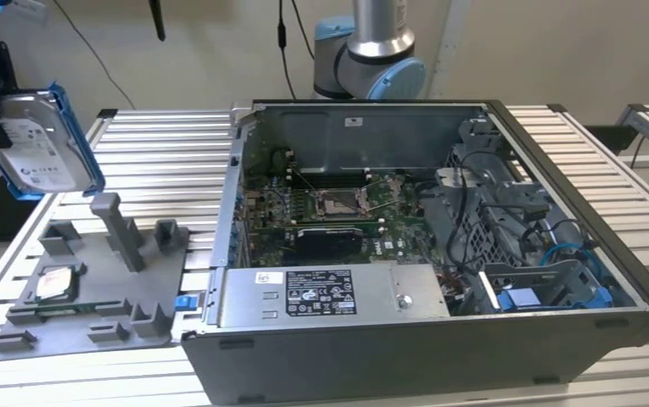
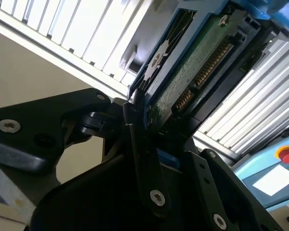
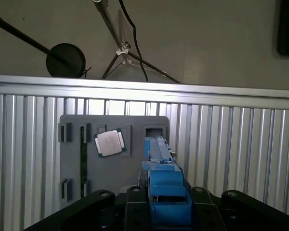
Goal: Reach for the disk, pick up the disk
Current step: 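Pick up the disk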
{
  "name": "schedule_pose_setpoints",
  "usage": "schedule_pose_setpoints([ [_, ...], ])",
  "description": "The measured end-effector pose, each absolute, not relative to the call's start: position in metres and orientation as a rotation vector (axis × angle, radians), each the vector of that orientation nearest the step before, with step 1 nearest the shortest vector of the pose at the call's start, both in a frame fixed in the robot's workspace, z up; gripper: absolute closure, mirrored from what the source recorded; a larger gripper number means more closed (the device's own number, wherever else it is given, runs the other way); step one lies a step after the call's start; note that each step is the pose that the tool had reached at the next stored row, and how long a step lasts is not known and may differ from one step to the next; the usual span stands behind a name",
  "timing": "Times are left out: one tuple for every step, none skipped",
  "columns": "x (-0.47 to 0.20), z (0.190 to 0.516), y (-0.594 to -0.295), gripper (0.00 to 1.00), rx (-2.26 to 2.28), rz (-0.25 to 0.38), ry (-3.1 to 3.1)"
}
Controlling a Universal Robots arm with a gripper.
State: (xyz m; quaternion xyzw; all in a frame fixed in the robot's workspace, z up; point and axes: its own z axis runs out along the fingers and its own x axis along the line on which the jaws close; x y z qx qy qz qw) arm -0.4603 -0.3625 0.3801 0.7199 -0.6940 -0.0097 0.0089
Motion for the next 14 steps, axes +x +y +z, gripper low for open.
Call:
schedule_pose_setpoints([
  [-0.460, 0.381, -0.362, 1.00, 2.249, -0.030, -2.168],
  [-0.460, 0.382, -0.362, 1.00, 2.249, -0.030, -2.168],
  [-0.460, 0.384, -0.362, 1.00, 2.249, -0.030, -2.168],
  [-0.460, 0.385, -0.362, 1.00, 2.249, -0.030, -2.168],
  [-0.460, 0.386, -0.362, 1.00, 2.249, -0.030, -2.168],
  [-0.460, 0.387, -0.362, 1.00, 2.249, -0.030, -2.168],
  [-0.460, 0.389, -0.362, 1.00, 2.249, -0.031, -2.168],
  [-0.460, 0.390, -0.362, 1.00, 2.249, -0.030, -2.168],
  [-0.460, 0.391, -0.362, 1.00, 2.249, -0.030, -2.168],
  [-0.460, 0.392, -0.362, 1.00, 2.249, -0.030, -2.168],
  [-0.460, 0.393, -0.362, 1.00, 2.249, -0.030, -2.168],
  [-0.460, 0.394, -0.362, 1.00, 2.249, -0.030, -2.168],
  [-0.460, 0.396, -0.362, 1.00, 2.249, -0.030, -2.168],
  [-0.460, 0.397, -0.362, 1.00, 2.249, -0.030, -2.168],
])
